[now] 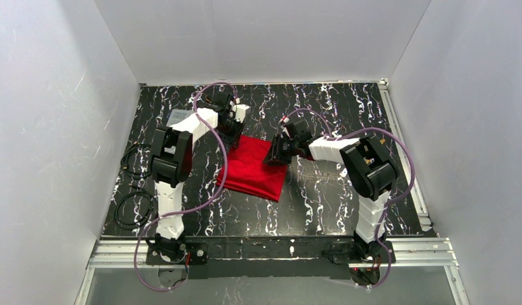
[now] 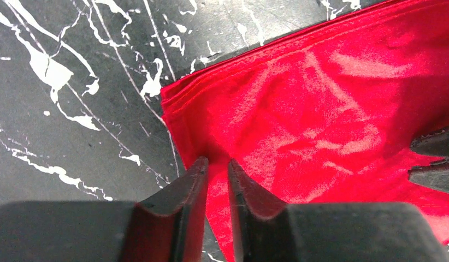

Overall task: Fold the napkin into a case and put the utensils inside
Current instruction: Smooth out the square-folded napkin at the center of the board, then fold the top corner of the square-folded napkin at the center of the board.

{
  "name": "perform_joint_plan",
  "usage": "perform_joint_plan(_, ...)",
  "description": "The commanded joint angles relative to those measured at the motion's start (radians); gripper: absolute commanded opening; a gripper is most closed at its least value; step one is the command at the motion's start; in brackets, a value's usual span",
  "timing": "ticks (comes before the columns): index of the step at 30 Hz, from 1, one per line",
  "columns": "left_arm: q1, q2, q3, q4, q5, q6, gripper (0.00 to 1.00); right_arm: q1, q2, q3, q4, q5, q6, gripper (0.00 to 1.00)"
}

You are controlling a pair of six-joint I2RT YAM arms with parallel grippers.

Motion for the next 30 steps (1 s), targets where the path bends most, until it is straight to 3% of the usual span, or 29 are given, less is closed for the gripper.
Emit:
perform_joint_plan(1,0.001,-0.034,-0.029,0.009,-0.040,0.015,0.24,0.011,-0.002,0.049,0.035,-0.015,0.000,0.37)
perform_joint_plan(10,0.000,-0.040,-0.043,0.032,-0.072,-0.003,0.29,0.028,0.013,0.021,0.046,-0.014,0.001,0.36)
perform_joint_plan(21,0.007,-0.155,-0.071,0.017,0.037,-0.019,0.30,0.027,0.031,-0.030,0.055,-0.007,-0.003,0.33)
perform_joint_plan(30,0.017,-0.120,-0.083,0.041,-0.012,0.003,0.31,0.027,0.039,-0.045,0.057,-0.006,-0.002,0.32)
